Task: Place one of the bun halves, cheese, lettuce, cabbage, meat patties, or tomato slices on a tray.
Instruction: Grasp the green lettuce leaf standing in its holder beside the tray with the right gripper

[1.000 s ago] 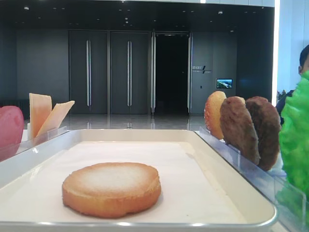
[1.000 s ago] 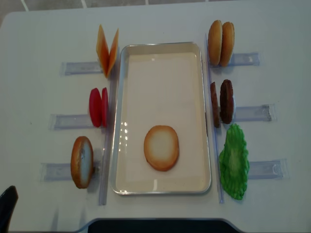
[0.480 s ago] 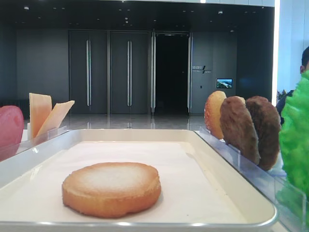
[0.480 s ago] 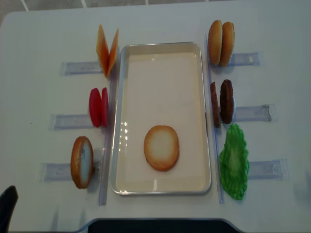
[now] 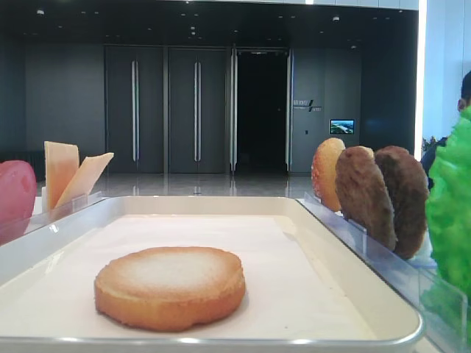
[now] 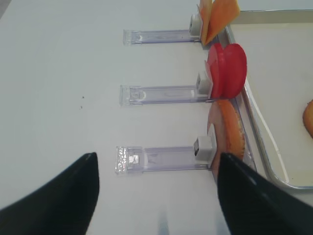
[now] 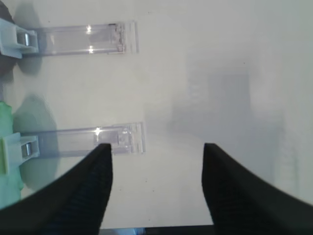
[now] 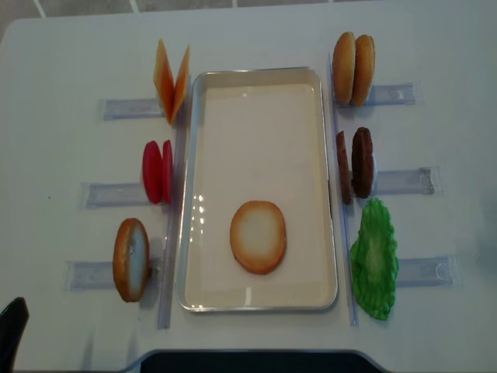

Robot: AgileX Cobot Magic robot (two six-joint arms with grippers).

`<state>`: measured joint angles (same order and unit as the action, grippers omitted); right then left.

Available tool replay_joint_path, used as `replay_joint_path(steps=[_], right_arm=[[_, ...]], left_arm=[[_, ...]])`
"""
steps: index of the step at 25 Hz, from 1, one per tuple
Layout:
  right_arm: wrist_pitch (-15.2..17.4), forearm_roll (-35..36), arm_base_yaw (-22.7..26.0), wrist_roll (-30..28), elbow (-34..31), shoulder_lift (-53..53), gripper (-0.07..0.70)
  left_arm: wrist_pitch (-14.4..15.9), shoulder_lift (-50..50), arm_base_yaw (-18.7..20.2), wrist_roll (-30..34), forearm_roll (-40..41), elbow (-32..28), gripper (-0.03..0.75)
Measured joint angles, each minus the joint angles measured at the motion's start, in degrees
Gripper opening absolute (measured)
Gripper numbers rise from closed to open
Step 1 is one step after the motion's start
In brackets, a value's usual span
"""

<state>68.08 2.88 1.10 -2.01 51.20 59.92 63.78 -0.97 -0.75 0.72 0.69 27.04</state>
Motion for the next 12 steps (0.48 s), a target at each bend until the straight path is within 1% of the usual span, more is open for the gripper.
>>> replay_joint_path(steps=[3, 7, 10, 12], right_arm=[[1.5, 1.1, 0.0, 0.2, 0.2, 0.4, 0.415], [1.9, 4.9, -0.6, 2.5, 0.2, 0.4, 0.415], [1.9, 6.3, -4.8, 6.1, 0.2, 0.4, 0.415], [1.9, 6.7, -9.7, 10.0, 0.2, 0.4, 0.415]], left_arm=[[0.0, 0.0, 0.0, 0.0, 0.0, 0.0, 0.579], [0.0, 0.0, 0.0, 0.0, 0.0, 0.0, 0.579], [0.0, 0.0, 0.0, 0.0, 0.0, 0.0, 0.579], [0.0, 0.0, 0.0, 0.0, 0.0, 0.0, 0.579]])
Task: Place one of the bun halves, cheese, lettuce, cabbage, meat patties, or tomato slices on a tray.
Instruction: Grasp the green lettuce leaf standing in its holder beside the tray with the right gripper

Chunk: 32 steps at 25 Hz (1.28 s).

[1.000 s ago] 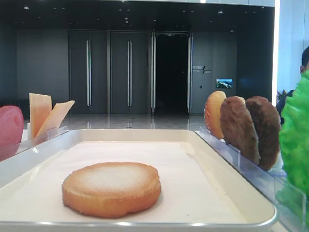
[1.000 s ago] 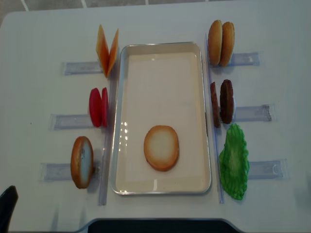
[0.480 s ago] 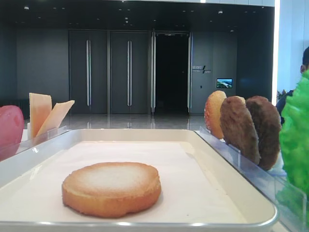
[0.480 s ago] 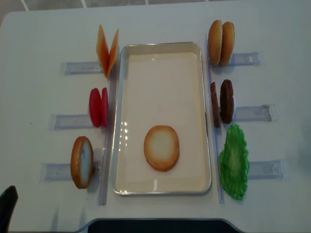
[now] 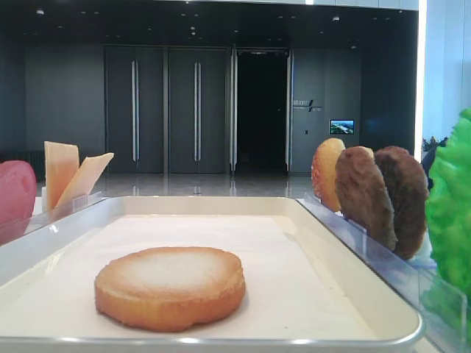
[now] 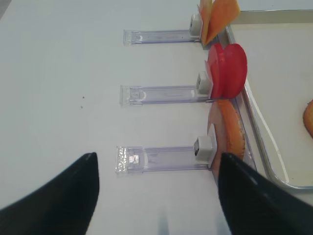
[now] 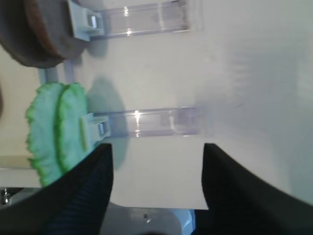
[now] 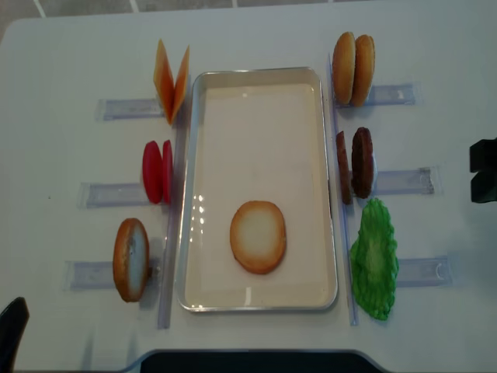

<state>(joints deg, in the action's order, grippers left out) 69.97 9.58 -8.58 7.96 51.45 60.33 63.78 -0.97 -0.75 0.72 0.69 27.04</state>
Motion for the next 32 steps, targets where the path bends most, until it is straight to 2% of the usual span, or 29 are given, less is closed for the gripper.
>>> replay_joint_path(steps=[7, 12, 21, 32], right_arm=[[-0.1, -1.8, -16.7, 14.2, 0.1, 2.3, 0.415], [-2.7, -2.9, -23.5, 20.2, 0.2, 6.6, 0.415], [-8.0, -3.4, -25.0, 22.6, 1.2, 12.3, 0.415], [-8.8, -2.4, -25.1, 21.4, -0.1, 15.9, 0.415]], left_arm=[[0.0, 0.0, 0.0, 0.0, 0.0, 0.0, 0.578], [0.0, 0.0, 0.0, 0.0, 0.0, 0.0, 0.578], [0.0, 0.0, 0.0, 0.0, 0.0, 0.0, 0.578], [0.0, 0.0, 0.0, 0.0, 0.0, 0.0, 0.578]])
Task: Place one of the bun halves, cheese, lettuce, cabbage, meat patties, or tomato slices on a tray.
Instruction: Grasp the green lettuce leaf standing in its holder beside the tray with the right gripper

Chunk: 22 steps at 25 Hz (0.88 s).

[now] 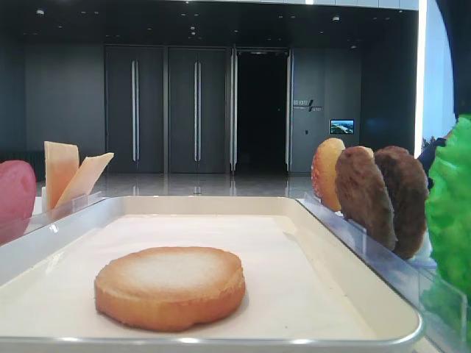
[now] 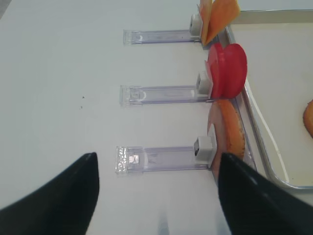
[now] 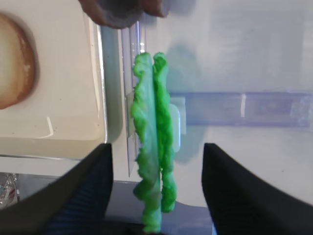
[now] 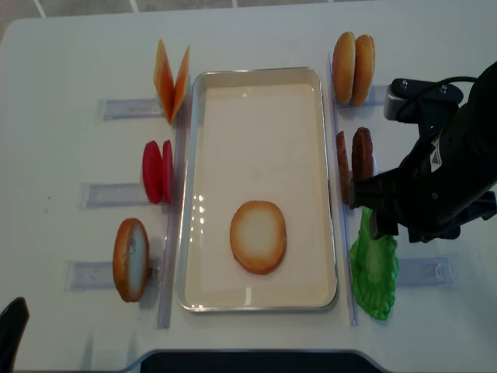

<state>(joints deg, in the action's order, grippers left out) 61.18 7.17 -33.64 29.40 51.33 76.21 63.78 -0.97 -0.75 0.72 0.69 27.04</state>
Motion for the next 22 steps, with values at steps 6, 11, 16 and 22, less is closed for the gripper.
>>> replay_joint_path(steps=[6, 11, 16, 22], right_arm=[[0.0, 0.3, 0.0, -0.3, -0.5, 0.3, 0.405], [0.1, 0.6, 0.0, -0.2, -0.5, 0.3, 0.276], [0.4, 1.2, 0.0, -0.2, -0.5, 0.3, 0.081], [1.8, 1.1, 0.0, -0.2, -0.5, 0.3, 0.069]], left_arm=[[0.0, 0.0, 0.0, 0.0, 0.0, 0.0, 0.578], [0.0, 0.0, 0.0, 0.0, 0.0, 0.0, 0.578], [0.0, 0.0, 0.0, 0.0, 0.0, 0.0, 0.578], [0.0, 0.0, 0.0, 0.0, 0.0, 0.0, 0.578]])
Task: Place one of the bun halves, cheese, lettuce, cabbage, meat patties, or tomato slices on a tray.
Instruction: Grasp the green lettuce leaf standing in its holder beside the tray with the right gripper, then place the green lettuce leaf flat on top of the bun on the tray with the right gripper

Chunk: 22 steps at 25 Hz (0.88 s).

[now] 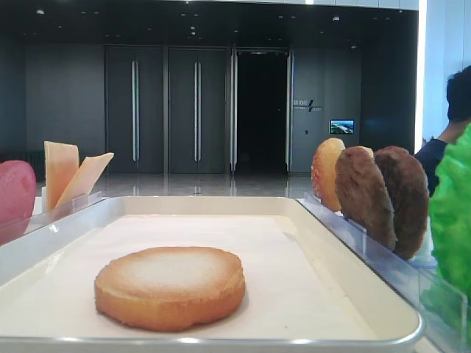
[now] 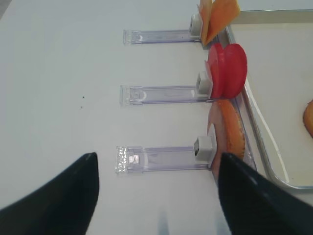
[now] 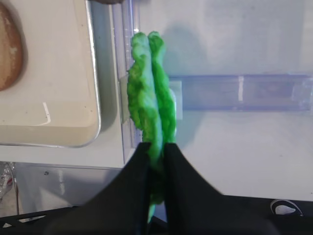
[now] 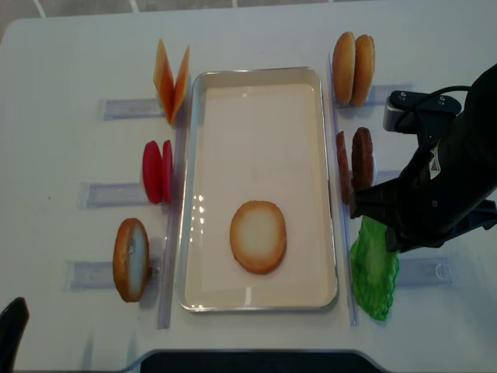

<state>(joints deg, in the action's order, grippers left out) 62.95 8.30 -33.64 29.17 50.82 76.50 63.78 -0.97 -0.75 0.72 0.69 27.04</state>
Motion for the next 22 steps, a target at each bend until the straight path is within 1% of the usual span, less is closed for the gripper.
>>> replay_joint_path(steps=[6, 13, 19, 22], right_arm=[[3.4, -0.2, 0.0, 0.1, 2.6, -0.1, 0.069], [6.8, -1.0, 0.0, 0.2, 4.0, -0.1, 0.069], [7.1, -1.6, -0.4, 0.6, 10.9, -0.8, 0.069], [7.0, -1.3, -2.6, 1.6, 12.1, -3.1, 0.069]], left_arm=[[0.0, 0.0, 0.0, 0.0, 0.0, 0.0, 0.578], [0.0, 0.0, 0.0, 0.0, 0.0, 0.0, 0.578], [0.0, 0.0, 0.0, 0.0, 0.0, 0.0, 0.578], [0.0, 0.0, 0.0, 0.0, 0.0, 0.0, 0.578]])
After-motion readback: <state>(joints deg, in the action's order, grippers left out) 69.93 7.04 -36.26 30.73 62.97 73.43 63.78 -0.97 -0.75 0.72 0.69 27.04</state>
